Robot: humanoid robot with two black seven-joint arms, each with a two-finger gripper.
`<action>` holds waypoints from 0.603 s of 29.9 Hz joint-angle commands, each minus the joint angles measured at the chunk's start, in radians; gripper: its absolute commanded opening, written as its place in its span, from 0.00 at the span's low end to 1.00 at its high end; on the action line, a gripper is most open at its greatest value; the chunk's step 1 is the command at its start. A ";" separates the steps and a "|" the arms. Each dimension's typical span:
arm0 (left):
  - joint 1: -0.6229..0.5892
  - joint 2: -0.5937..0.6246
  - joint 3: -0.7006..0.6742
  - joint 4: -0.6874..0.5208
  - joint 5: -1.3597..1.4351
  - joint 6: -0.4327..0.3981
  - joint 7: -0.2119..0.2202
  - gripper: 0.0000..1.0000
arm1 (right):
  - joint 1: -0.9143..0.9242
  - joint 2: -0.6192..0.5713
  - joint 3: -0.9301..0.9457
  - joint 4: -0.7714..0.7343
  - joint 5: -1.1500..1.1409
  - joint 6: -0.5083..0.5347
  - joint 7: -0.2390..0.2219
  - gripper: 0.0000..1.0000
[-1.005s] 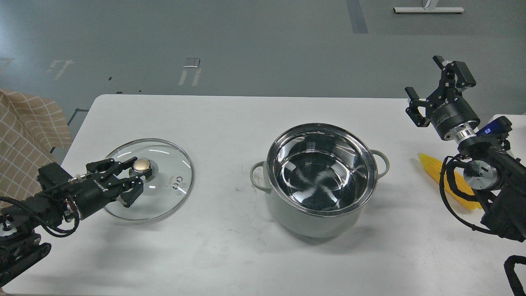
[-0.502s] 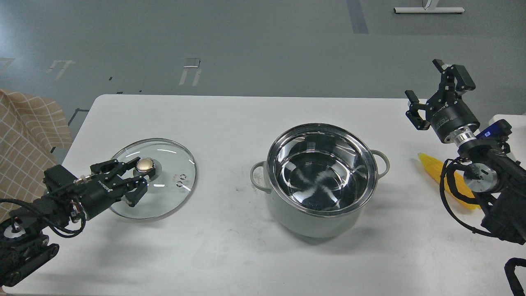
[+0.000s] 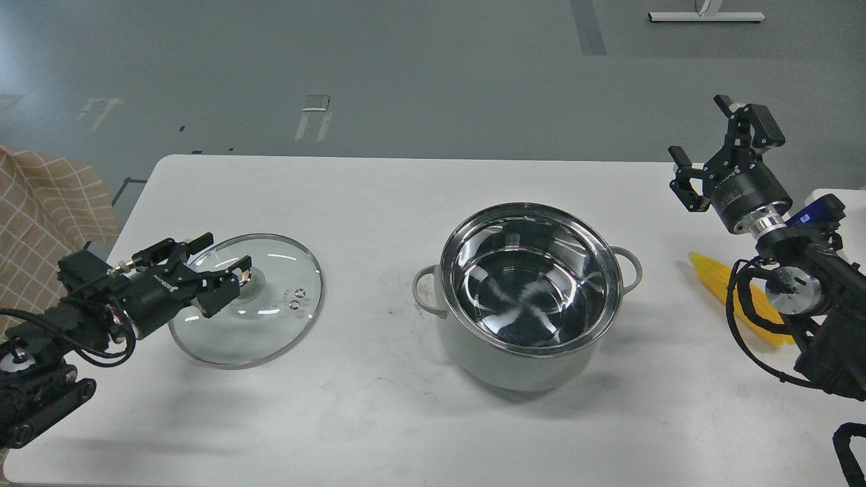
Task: Open pot and put corn in
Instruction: 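Release the knob and raise the left gripper away from the lid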
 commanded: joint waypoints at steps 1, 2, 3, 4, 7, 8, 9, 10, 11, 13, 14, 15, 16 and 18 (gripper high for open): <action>-0.068 0.055 0.001 -0.065 -0.142 0.000 0.000 0.83 | 0.014 -0.039 -0.016 0.022 -0.043 0.000 0.000 1.00; -0.100 0.070 0.000 -0.083 -0.204 0.000 0.000 0.83 | 0.022 -0.059 -0.032 0.037 -0.082 0.000 0.000 1.00; -0.117 0.075 0.000 -0.091 -0.238 0.000 0.000 0.83 | 0.028 -0.071 -0.041 0.047 -0.105 0.000 0.000 1.00; -0.133 0.078 0.000 -0.099 -0.272 0.000 0.000 0.83 | 0.037 -0.085 -0.049 0.056 -0.130 0.000 0.000 1.00; -0.213 0.081 -0.002 -0.122 -0.442 -0.108 0.000 0.83 | 0.080 -0.155 -0.098 0.103 -0.286 0.000 0.000 1.00; -0.245 0.077 -0.005 -0.123 -0.510 -0.157 0.000 0.83 | 0.097 -0.186 -0.113 0.122 -0.352 0.000 0.000 1.00; -0.277 0.072 -0.009 -0.126 -0.579 -0.214 0.000 0.83 | 0.112 -0.215 -0.121 0.142 -0.418 0.000 0.000 1.00; -0.277 0.072 -0.009 -0.126 -0.579 -0.214 0.000 0.83 | 0.113 -0.215 -0.121 0.142 -0.419 0.000 0.000 1.00; -0.304 0.065 -0.012 -0.126 -0.655 -0.279 0.000 0.83 | 0.122 -0.241 -0.124 0.160 -0.479 0.000 0.000 1.00; -0.343 0.039 -0.015 -0.126 -0.788 -0.398 0.000 0.83 | 0.126 -0.286 -0.124 0.201 -0.581 0.000 0.000 1.00; -0.361 0.029 -0.017 -0.126 -0.884 -0.471 0.000 0.84 | 0.126 -0.319 -0.124 0.240 -0.650 0.000 0.000 1.00; -0.378 0.025 -0.017 -0.126 -0.976 -0.542 0.000 0.84 | 0.125 -0.350 -0.128 0.278 -0.731 0.000 0.000 1.00; -0.378 0.025 -0.017 -0.126 -0.977 -0.542 0.000 0.84 | 0.125 -0.350 -0.128 0.278 -0.732 0.000 0.000 1.00; -0.389 0.012 -0.017 -0.126 -1.125 -0.683 0.000 0.85 | 0.114 -0.396 -0.132 0.347 -0.904 0.000 0.000 1.00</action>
